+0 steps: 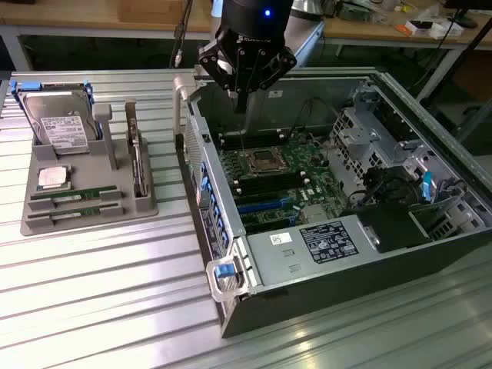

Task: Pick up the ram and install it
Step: 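Reach for the ram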

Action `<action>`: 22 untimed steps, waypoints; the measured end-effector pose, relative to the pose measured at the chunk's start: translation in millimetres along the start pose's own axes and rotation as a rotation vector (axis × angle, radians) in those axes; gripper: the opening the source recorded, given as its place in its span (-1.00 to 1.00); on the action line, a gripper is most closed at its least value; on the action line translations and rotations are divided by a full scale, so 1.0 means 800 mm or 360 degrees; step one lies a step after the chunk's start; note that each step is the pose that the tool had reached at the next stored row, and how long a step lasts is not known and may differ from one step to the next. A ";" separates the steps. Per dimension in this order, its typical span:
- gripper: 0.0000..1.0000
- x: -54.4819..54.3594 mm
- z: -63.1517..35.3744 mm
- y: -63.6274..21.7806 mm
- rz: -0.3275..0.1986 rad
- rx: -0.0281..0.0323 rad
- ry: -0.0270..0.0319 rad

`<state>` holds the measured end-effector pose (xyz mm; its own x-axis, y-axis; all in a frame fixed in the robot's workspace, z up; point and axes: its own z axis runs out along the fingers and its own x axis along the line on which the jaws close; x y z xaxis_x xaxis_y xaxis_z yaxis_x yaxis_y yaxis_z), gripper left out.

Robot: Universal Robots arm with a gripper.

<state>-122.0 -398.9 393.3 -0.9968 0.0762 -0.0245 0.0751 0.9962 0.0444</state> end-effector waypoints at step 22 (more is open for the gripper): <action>-0.79 0.025 -0.001 -0.002 0.0000 0.00001 0.00001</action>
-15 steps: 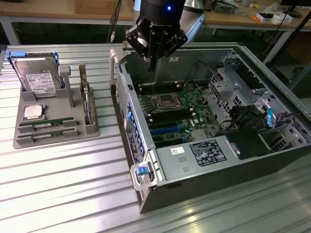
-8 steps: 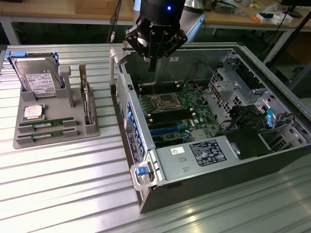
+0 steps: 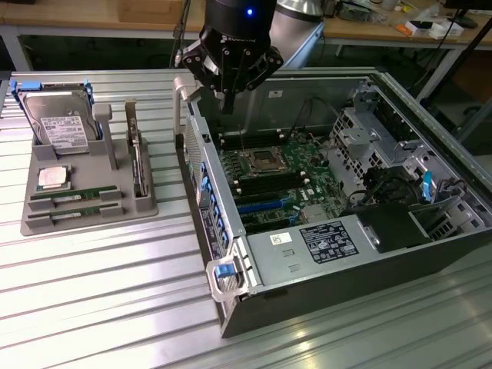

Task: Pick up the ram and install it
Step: 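Reach for the ram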

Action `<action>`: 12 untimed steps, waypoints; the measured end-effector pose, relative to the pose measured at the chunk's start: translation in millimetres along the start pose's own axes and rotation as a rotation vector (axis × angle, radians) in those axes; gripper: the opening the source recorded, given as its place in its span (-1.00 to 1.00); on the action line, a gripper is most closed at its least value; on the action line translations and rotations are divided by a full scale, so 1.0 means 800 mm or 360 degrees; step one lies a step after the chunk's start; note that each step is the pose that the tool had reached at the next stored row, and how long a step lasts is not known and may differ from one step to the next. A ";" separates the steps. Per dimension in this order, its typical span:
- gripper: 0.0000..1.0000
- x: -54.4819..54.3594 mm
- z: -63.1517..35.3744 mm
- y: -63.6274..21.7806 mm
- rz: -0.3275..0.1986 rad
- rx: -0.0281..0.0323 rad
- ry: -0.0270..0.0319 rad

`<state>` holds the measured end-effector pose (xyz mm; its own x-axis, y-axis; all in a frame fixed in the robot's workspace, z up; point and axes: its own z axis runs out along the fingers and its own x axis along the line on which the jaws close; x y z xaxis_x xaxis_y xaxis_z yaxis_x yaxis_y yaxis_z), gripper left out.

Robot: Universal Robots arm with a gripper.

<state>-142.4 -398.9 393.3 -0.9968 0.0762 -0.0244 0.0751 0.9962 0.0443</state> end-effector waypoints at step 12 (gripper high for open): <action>-0.79 0.039 -0.001 -0.003 0.0000 0.00000 0.00001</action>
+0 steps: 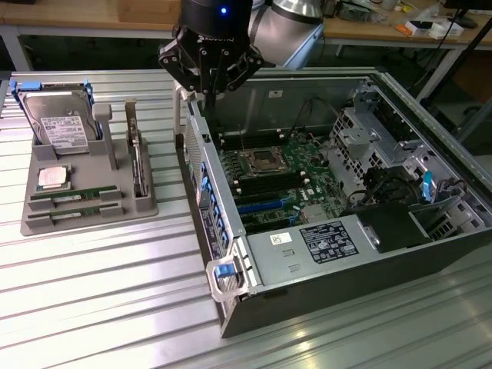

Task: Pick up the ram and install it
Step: 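Reach for the ram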

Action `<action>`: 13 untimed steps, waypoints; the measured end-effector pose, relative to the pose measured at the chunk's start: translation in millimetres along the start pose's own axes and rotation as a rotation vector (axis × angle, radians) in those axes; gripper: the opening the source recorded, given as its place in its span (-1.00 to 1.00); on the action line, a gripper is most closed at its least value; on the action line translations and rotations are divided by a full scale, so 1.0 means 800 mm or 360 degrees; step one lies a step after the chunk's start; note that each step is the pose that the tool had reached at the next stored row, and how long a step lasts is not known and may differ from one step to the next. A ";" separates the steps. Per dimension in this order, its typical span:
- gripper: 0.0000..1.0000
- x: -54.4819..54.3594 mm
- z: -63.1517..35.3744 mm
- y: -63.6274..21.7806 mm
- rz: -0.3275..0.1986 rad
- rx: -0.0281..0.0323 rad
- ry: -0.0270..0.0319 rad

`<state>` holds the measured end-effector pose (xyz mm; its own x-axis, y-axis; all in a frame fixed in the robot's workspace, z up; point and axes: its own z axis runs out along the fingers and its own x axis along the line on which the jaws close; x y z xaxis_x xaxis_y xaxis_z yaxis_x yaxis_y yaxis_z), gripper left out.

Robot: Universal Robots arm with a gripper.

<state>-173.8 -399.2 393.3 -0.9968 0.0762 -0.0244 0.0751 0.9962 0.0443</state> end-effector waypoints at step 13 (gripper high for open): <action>-0.79 0.059 -0.002 -0.006 0.0000 0.00000 0.00017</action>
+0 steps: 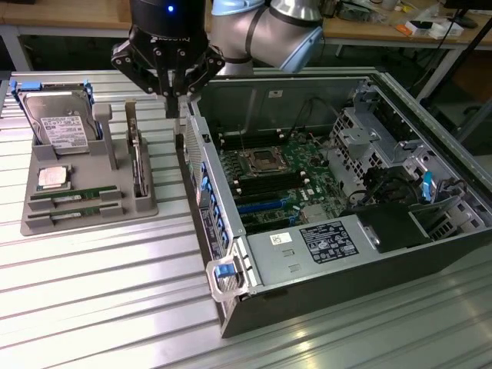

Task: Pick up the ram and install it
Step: 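Reach for the ram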

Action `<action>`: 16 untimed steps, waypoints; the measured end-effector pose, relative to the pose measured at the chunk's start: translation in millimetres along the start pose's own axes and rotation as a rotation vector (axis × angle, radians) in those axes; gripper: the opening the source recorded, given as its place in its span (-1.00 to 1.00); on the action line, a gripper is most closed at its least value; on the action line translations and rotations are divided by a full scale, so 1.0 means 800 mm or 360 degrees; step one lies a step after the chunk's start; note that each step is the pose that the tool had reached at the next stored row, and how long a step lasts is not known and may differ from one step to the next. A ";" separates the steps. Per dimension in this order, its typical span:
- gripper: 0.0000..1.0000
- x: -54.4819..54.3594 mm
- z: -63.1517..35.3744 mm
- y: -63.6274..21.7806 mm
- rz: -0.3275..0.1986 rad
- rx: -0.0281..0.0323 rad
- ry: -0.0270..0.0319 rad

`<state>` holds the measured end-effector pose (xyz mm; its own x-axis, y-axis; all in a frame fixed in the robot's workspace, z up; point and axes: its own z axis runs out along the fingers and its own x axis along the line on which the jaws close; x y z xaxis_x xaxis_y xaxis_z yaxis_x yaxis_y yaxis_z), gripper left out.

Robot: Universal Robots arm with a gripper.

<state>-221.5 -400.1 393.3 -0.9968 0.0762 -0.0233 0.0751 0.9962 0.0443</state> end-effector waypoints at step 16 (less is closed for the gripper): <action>-0.79 0.087 -0.002 -0.008 0.0000 0.00001 0.00019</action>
<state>-291.2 -401.5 393.2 -0.9968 0.0762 -0.0221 0.0752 0.9962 0.0443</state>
